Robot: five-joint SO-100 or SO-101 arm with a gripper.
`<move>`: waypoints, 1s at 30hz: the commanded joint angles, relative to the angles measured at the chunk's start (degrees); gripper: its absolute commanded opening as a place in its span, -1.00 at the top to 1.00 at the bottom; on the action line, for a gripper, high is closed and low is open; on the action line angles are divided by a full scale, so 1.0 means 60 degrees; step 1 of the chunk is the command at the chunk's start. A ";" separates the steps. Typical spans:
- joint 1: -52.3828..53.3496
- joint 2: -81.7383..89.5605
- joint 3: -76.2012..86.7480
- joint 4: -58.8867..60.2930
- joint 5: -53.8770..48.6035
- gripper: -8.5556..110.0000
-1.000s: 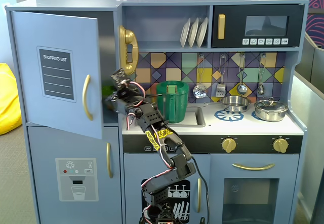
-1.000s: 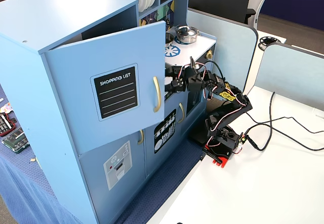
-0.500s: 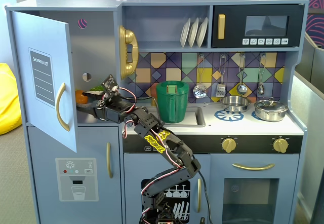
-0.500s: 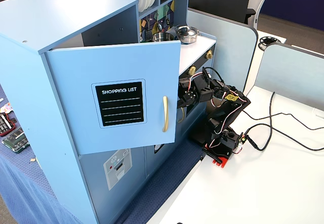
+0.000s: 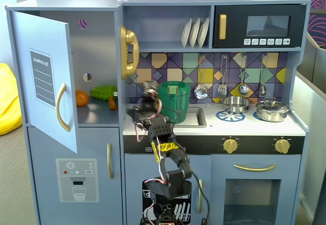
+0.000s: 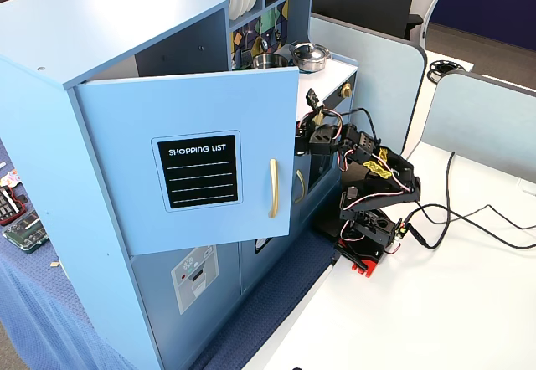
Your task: Open the left cabinet door
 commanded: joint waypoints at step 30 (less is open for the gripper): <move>0.2783 0.4395 0.7661 0.0835 -0.0337 0.60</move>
